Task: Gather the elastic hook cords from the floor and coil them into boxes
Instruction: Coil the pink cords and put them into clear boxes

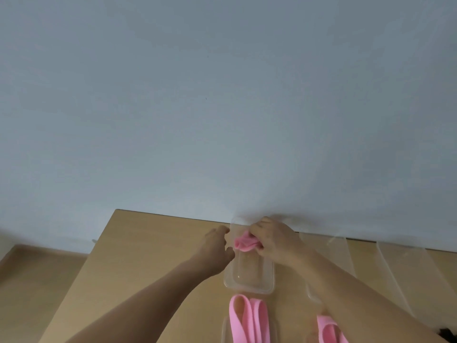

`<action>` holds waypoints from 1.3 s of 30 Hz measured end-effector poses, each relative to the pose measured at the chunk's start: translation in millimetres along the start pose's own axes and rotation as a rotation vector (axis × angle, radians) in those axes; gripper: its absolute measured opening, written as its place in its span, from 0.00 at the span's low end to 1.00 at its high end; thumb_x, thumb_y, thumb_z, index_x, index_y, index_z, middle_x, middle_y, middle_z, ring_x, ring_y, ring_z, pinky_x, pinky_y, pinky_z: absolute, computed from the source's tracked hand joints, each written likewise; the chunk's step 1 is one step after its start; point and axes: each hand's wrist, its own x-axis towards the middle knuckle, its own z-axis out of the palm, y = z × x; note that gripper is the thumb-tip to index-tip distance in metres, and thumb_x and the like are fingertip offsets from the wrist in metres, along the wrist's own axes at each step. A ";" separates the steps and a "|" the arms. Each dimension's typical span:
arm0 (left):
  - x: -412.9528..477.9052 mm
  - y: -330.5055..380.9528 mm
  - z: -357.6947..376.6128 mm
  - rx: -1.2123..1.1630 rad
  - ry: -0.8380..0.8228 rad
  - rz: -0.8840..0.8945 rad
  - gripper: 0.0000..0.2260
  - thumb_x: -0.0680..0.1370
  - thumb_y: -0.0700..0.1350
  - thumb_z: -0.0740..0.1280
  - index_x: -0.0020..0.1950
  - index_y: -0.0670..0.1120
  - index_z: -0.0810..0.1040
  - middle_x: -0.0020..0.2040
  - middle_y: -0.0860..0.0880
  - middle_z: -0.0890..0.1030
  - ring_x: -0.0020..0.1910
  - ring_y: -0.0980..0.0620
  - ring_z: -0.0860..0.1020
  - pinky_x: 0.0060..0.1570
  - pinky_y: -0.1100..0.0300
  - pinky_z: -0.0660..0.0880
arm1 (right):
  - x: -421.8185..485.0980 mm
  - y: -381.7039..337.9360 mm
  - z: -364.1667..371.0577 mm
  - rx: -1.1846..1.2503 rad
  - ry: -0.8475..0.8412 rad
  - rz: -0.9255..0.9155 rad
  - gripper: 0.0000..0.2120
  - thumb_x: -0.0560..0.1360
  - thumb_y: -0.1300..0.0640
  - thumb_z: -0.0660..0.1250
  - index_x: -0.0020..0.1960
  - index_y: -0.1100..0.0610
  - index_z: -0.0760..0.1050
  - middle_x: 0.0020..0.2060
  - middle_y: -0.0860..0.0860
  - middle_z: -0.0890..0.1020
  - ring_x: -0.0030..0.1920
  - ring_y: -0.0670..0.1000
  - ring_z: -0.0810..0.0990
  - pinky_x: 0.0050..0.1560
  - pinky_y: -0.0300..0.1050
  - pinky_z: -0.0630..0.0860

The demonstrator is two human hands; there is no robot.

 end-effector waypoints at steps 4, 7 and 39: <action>0.7 -1.1 3.2 -0.080 0.009 0.007 0.22 0.78 0.38 0.61 0.73 0.43 0.66 0.46 0.51 0.76 0.47 0.53 0.73 0.46 0.64 0.67 | 4.4 0.3 8.9 -0.075 -0.025 0.004 0.10 0.75 0.57 0.64 0.55 0.56 0.78 0.51 0.50 0.81 0.55 0.52 0.75 0.48 0.43 0.72; 1.7 -1.1 2.7 -0.074 -0.007 0.018 0.22 0.79 0.39 0.61 0.74 0.43 0.65 0.46 0.51 0.76 0.48 0.53 0.72 0.48 0.63 0.69 | 4.9 -6.5 9.0 -0.276 0.010 -0.003 0.07 0.64 0.58 0.75 0.41 0.54 0.81 0.36 0.49 0.82 0.41 0.54 0.79 0.45 0.47 0.78; -17.2 -8.7 -12.5 0.337 0.105 0.278 0.23 0.81 0.49 0.58 0.77 0.52 0.62 0.81 0.50 0.49 0.80 0.48 0.42 0.76 0.51 0.48 | -26.8 -37.9 6.9 -0.211 0.039 0.188 0.19 0.76 0.49 0.60 0.67 0.51 0.72 0.66 0.50 0.73 0.67 0.56 0.70 0.67 0.53 0.64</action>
